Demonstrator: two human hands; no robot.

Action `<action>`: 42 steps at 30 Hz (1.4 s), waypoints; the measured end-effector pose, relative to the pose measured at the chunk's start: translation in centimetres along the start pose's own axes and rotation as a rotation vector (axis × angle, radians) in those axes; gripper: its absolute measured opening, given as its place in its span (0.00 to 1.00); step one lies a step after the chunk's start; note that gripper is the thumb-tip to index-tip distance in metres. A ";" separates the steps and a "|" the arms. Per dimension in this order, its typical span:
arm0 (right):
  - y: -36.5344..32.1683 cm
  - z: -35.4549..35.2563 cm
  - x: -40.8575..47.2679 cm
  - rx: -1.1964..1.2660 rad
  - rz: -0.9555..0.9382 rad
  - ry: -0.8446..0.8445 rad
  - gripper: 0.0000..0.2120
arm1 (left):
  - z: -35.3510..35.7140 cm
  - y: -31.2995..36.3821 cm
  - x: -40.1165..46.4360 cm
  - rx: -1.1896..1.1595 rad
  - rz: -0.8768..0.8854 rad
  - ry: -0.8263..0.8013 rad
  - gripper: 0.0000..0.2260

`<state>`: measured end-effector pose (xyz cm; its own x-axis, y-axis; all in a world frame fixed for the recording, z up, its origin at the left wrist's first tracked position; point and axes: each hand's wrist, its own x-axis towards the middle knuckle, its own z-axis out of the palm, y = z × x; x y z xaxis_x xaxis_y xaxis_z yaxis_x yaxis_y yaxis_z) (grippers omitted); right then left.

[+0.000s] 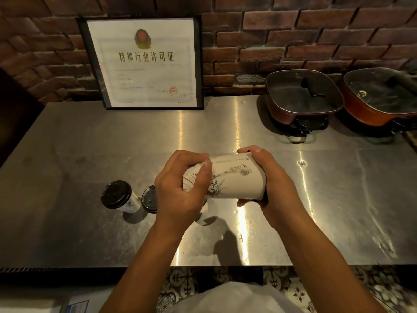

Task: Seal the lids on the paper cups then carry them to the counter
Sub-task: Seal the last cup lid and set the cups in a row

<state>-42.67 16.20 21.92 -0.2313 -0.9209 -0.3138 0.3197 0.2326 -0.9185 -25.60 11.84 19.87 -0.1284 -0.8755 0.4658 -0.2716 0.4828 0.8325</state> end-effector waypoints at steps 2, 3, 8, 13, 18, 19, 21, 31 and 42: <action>0.3 0.0 -0.2 -0.072 -0.192 0.027 0.21 | 0.1 1.0 0.3 -0.094 -0.208 0.016 0.07; 0.5 0.1 -0.3 -0.128 -0.282 0.042 0.22 | 0.1 1.4 0.6 -0.150 -0.319 0.007 0.08; 1.1 -0.1 -0.4 -0.222 -0.351 0.058 0.22 | 0.1 2.1 1.1 -0.286 -0.553 -0.078 0.13; -0.4 -0.5 0.3 0.014 0.099 0.010 0.20 | -0.3 1.1 -0.2 -0.111 -0.202 -0.166 0.16; -0.6 -0.7 0.2 0.044 0.167 -0.051 0.18 | -0.1 0.9 -1.0 0.069 0.025 -0.084 0.11; -0.5 -0.6 0.1 0.037 0.143 -0.058 0.17 | -0.1 1.0 -1.1 0.078 0.038 -0.045 0.10; 0.0 -0.4 -0.1 0.005 0.024 -0.039 0.17 | 0.0 1.6 -1.1 0.057 -0.001 -0.001 0.07; 0.5 -0.7 -0.1 -0.120 -0.139 0.023 0.20 | -0.2 1.7 0.1 -0.118 -0.433 -0.144 0.07; 0.9 -1.2 -0.2 -0.079 0.011 -0.031 0.16 | 0.8 0.0 -1.5 0.037 -0.024 -0.008 0.03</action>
<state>-43.44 16.94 20.86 -0.1998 -0.9271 -0.3171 0.2485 0.2651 -0.9316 -26.20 13.15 18.89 -0.1293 -0.8869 0.4435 -0.3102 0.4610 0.8314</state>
